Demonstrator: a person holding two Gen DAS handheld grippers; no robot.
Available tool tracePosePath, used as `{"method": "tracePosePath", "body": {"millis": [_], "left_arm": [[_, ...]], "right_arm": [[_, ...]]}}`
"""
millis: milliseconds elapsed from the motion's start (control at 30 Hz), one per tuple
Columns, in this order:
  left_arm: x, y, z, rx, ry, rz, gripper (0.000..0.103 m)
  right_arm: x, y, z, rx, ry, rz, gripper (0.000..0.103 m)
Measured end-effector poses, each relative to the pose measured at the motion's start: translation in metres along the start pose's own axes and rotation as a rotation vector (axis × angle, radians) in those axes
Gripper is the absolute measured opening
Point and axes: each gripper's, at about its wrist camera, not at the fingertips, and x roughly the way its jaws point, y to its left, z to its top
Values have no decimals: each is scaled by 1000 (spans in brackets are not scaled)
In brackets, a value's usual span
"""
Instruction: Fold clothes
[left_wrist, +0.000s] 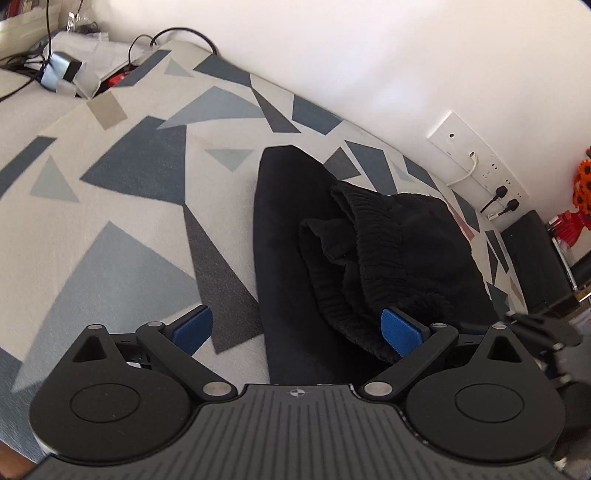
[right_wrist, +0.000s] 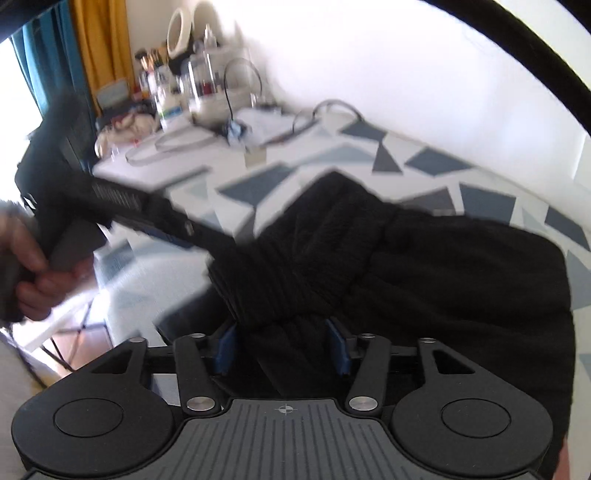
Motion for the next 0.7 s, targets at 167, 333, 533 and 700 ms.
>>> {"method": "tracePosePath", "body": {"millis": [167, 333, 533, 700], "left_arm": [[-11, 21, 0, -16, -16, 37, 100], [-13, 34, -8, -5, -20, 176, 100], [-2, 54, -19, -28, 33, 324, 100], [-1, 58, -21, 1, 49, 358, 101]], "right_arm": [[-15, -11, 27, 161, -119, 47, 65], [28, -33, 52, 312, -106, -157, 66], [117, -46, 80, 403, 3, -331, 81], [146, -44, 80, 368, 90, -464, 66]]}}
